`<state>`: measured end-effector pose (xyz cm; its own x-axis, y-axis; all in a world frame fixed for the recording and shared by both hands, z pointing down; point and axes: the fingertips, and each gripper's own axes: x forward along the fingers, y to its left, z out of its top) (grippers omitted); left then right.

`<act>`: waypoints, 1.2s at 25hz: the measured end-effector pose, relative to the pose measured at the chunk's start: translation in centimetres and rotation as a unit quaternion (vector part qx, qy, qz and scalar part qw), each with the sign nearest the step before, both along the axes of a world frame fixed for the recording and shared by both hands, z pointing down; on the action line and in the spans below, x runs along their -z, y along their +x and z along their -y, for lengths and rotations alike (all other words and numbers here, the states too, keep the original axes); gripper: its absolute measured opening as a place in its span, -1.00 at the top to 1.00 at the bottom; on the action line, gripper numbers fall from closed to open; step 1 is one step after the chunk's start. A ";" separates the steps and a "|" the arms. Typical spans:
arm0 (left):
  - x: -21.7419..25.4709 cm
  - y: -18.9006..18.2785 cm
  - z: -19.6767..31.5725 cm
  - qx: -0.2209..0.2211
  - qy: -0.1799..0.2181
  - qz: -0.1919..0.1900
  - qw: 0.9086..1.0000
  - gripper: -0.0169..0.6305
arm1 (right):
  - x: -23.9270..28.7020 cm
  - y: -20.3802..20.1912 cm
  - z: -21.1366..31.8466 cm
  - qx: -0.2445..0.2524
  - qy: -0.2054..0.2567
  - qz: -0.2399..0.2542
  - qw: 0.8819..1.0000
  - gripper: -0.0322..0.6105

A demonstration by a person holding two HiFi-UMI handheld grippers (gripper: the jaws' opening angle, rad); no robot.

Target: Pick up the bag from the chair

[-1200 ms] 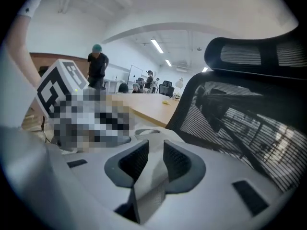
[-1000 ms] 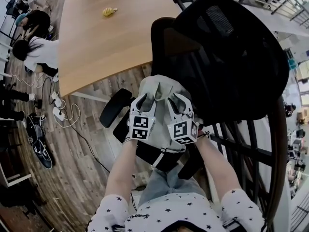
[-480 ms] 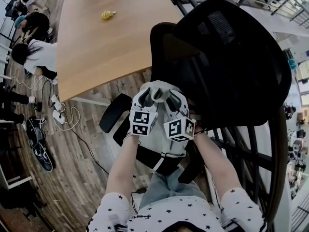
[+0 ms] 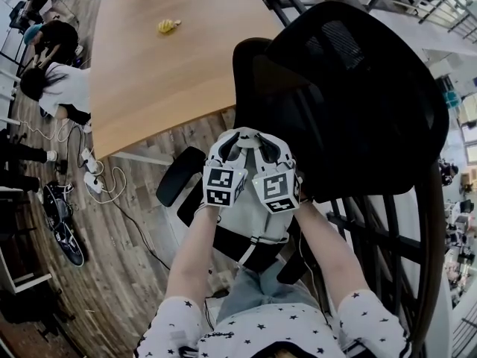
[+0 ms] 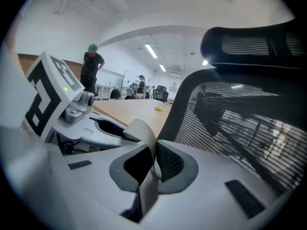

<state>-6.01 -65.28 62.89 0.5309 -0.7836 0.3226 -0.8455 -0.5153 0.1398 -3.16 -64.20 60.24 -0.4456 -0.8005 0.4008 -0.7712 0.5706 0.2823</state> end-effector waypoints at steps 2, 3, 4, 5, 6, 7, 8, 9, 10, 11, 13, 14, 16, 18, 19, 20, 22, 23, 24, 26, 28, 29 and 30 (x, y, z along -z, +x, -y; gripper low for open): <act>0.2 -0.2 -0.4 0.005 0.000 -0.002 1.000 0.67 | 0.3 0.1 -0.5 -0.009 -0.002 0.027 1.000 0.89; 0.4 -0.3 -0.8 0.006 0.002 -0.003 1.000 0.69 | 0.4 0.1 -0.9 -0.013 -0.003 0.044 0.999 0.89; 0.7 -0.4 -1.3 0.007 0.004 -0.004 1.000 0.71 | 0.6 0.1 -1.2 -0.016 -0.004 0.062 0.998 0.90; 1.1 -0.4 -1.8 0.009 0.008 -0.005 1.000 0.72 | 0.9 0.2 -1.7 -0.019 -0.005 0.079 0.997 0.90; 1.5 -0.3 -2.3 0.011 0.011 -0.006 1.000 0.73 | 1.2 0.2 -2.1 -0.022 -0.006 0.092 0.996 0.90; 1.9 -0.3 -2.8 0.014 0.015 -0.007 1.000 0.74 | 1.6 0.3 -2.7 -0.025 -0.007 0.101 0.995 0.90; 2.3 -0.3 -3.4 0.016 0.018 -0.009 1.000 0.74 | 2.0 0.4 -3.2 -0.027 -0.007 0.108 0.994 0.90; 2.7 -0.3 -4.0 0.018 0.020 -0.011 1.000 0.75 | 2.4 0.5 -3.8 -0.028 -0.007 0.114 0.993 0.90; 3.1 -0.3 -4.6 0.017 0.023 -0.013 0.999 0.75 | 2.8 0.5 -4.5 -0.030 -0.007 0.120 0.992 0.90; 3.6 -0.3 -5.4 0.016 0.026 -0.013 0.999 0.76 | 3.2 0.5 -5.2 -0.032 -0.007 0.127 0.991 0.90; 4.6 -0.3 -7.0 0.011 0.034 -0.011 0.999 0.77 | 4.1 0.6 -6.7 -0.037 -0.007 0.141 0.989 0.90; 5.1 -0.4 -7.9 0.010 0.038 -0.010 0.999 0.77 | 4.5 0.7 -7.5 -0.039 -0.007 0.147 0.988 0.90; 6.1 -0.5 -9.7 0.009 0.042 -0.011 0.999 0.78 | 5.3 0.7 -9.1 -0.043 -0.008 0.158 0.987 0.90; 7.1 -0.5 -11.7 0.007 0.045 -0.012 0.999 0.78 | 6.2 0.8 -11.0 -0.047 -0.010 0.167 0.985 0.90; 7.7 -0.4 -12.9 0.006 0.047 -0.012 0.999 0.79 | 6.7 0.8 -12.1 -0.049 -0.010 0.171 0.984 0.90; 8.2 -0.3 -14.1 0.004 0.050 -0.011 0.999 0.79 | 7.1 1.0 -13.3 -0.051 -0.009 0.175 0.983 0.90; 9.3 -0.1 -16.8 0.000 0.059 -0.008 0.998 0.80 | 8.0 1.3 -15.9 -0.056 -0.008 0.184 0.981 0.90; 9.9 0.0 -18.1 -0.003 0.062 -0.008 0.998 0.81 | 8.4 1.4 -17.2 -0.059 -0.007 0.188 0.980 0.90; 10.3 0.0 -19.4 -0.004 0.065 -0.010 0.998 0.81 | 8.7 1.4 -18.5 -0.061 -0.007 0.193 0.979 0.90; 11.1 0.0 -22.0 -0.007 0.066 -0.016 0.998 0.81 | 9.3 1.5 -21.1 -0.065 -0.008 0.199 0.978 0.90; 11.9 -0.1 -24.6 -0.009 0.070 -0.021 0.997 0.82 | 9.7 1.5 -23.7 -0.069 -0.006 0.204 0.977 0.91; 12.4 -0.1 -25.7 -0.010 0.075 -0.021 0.997 0.83 | 10.0 1.5 -24.9 -0.071 -0.005 0.206 0.976 0.90; 12.8 -0.2 -26.8 -0.010 0.081 -0.021 0.996 0.85 | 10.4 1.4 -26.0 -0.072 -0.003 0.209 0.975 0.90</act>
<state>-6.16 -38.43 50.05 0.5569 -0.8130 0.1700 -0.8303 -0.5501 0.0895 -1.78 -38.23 49.88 -0.4539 -0.8654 0.2122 -0.8906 0.4481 -0.0774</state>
